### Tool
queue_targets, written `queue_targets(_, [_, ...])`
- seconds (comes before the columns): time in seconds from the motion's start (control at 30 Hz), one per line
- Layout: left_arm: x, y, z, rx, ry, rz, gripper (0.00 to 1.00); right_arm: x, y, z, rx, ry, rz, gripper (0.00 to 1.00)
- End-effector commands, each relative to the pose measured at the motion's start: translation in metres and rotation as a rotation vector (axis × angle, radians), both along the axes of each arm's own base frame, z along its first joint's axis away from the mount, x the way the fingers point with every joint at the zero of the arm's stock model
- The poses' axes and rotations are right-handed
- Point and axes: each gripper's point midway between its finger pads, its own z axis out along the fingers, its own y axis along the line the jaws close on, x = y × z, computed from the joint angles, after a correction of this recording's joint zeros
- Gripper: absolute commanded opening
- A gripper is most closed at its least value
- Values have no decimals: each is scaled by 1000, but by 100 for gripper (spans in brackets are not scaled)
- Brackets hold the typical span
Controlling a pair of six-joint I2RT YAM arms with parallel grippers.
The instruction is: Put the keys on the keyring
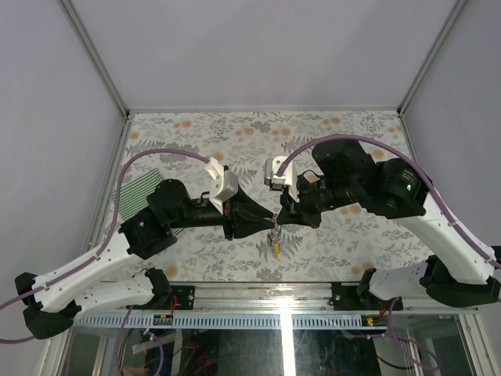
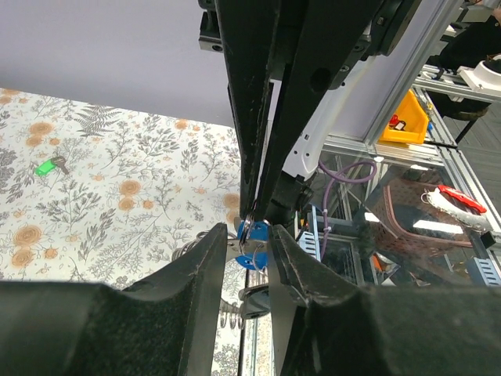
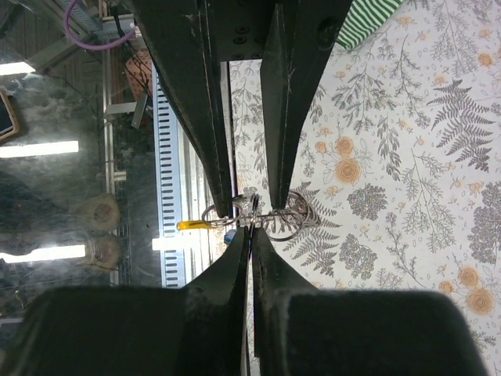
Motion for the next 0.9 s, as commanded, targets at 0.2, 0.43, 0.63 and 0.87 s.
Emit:
queue_targets(0.2, [-5, -3, 12, -24, -41, -43, 24, -3, 4, 9, 24, -15, 30, 0])
queue_targets(0.43, [-7, -4, 11, -18, -39, -58, 14, -3, 4, 7, 21, -13, 33, 0])
queue_targets(0.63, [-9, -3, 14, -24, -48, -65, 0, -3, 4, 7, 32, -18, 33, 0])
queue_targets(0.87, [1, 6, 24, -80, -48, 30, 0, 13, 6, 23, 141, -61, -104, 24])
